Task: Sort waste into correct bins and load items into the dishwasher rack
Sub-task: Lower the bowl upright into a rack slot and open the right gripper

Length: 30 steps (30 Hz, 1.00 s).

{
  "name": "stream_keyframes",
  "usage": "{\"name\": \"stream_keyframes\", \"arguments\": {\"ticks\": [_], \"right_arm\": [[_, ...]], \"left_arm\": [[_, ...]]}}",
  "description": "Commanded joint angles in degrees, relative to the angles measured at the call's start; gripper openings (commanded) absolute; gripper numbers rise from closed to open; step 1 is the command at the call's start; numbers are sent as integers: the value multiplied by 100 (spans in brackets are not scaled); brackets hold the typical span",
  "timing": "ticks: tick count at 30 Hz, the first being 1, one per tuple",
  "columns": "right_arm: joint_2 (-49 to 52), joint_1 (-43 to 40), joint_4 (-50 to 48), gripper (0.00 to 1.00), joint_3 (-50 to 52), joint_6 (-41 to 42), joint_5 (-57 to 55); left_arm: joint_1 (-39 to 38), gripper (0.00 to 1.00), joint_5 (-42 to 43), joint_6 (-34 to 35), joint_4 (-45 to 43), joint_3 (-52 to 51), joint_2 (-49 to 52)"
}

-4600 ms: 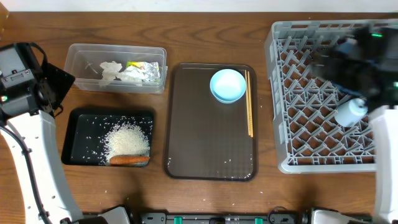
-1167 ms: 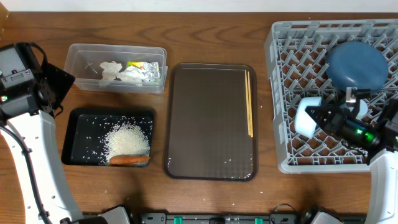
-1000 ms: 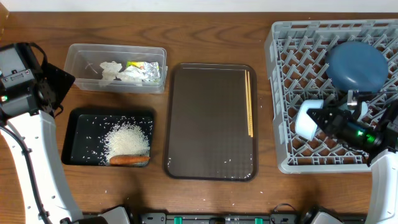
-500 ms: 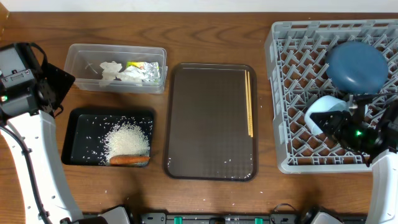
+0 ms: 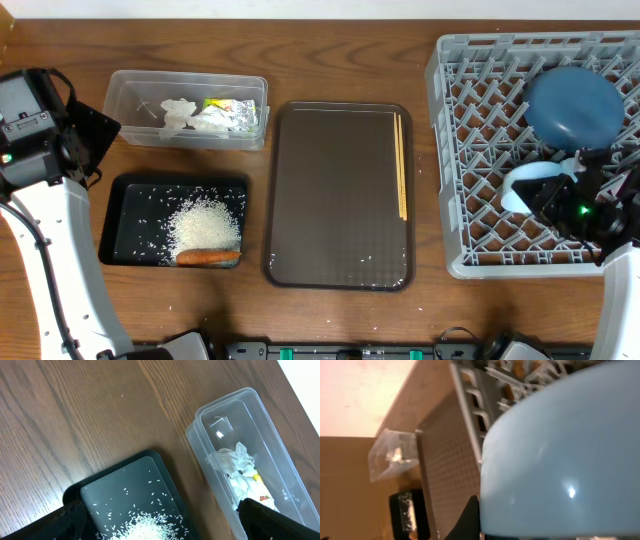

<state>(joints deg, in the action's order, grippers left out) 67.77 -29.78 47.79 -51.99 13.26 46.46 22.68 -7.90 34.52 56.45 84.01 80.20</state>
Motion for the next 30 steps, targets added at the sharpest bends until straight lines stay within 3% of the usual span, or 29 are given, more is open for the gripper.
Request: {"name": "stream_keyframes", "arguments": {"ticks": [1, 9, 14, 22, 25, 30], "right_arm": [[-26, -24, -203, 1, -120, 96, 927], [92, -15, -391, 1, -118, 142, 1001], [256, 114, -516, 1, -118, -710, 1532], [1084, 173, -509, 1, -116, -1325, 1644], [1414, 173, -496, 1, -116, -2100, 2229], [1598, 168, -492, 1, -116, -2315, 2234]], "left_arm": [[24, 100, -72, 7, 11, 57, 28], [24, 100, -72, 7, 11, 57, 28], [24, 100, -72, 7, 11, 55, 28], [24, 100, -72, 7, 11, 57, 28], [24, 100, -72, 7, 9, 55, 28], [24, 100, -72, 7, 11, 55, 28]]}}
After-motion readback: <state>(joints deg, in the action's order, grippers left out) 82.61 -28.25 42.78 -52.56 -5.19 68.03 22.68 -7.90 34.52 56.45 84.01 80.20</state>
